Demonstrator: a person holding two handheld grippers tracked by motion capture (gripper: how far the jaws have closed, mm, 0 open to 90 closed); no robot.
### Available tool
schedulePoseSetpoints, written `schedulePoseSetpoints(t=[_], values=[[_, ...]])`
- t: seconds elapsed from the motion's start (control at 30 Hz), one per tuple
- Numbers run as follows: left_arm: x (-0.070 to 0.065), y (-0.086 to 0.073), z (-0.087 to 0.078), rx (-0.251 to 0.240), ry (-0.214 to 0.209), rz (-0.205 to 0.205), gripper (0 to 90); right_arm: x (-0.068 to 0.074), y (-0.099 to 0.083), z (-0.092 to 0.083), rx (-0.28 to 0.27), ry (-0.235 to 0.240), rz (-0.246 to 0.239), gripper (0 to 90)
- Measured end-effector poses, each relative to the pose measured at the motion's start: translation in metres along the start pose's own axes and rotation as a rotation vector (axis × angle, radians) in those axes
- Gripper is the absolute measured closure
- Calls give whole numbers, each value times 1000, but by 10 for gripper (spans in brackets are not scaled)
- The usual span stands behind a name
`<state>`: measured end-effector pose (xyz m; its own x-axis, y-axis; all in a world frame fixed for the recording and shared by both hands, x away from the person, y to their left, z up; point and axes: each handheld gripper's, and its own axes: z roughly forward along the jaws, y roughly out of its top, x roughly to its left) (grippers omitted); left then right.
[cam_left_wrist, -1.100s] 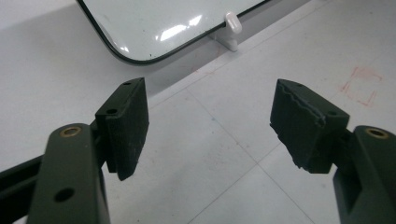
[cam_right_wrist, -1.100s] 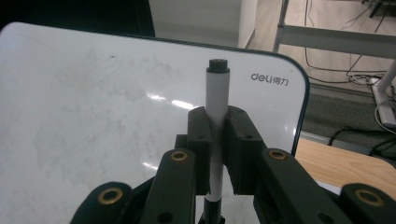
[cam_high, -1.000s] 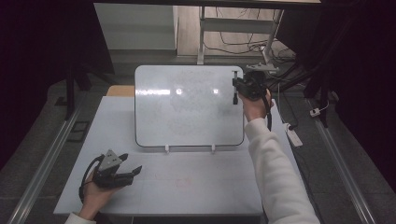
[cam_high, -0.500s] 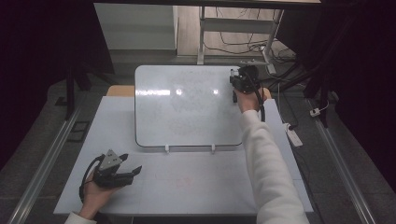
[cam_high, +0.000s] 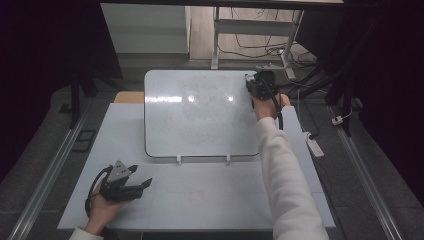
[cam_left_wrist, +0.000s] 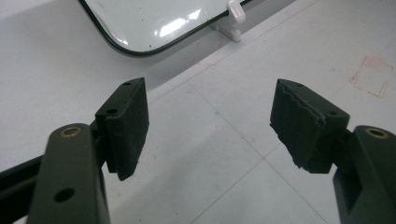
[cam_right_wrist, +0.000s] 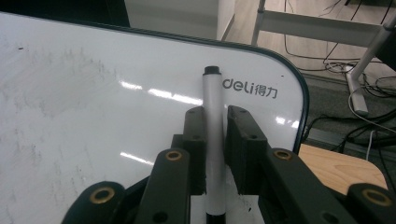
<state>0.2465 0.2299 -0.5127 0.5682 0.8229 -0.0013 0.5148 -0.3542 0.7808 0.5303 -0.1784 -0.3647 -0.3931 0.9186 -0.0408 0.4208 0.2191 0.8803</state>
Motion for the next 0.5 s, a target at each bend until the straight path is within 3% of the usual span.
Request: schedulePoseSetpoints(t=[0.1, 0.37, 0.5], values=[[0, 0, 0, 1, 0, 0, 290, 1, 0, 0, -1, -2, -9, 757], [1, 0, 0, -3, -1, -5, 291, 3, 1, -8, -31, -7, -37, 587], [1, 0, 0, -4, -4, -7, 291, 2, -4, -17, -50, 41, -52, 525]])
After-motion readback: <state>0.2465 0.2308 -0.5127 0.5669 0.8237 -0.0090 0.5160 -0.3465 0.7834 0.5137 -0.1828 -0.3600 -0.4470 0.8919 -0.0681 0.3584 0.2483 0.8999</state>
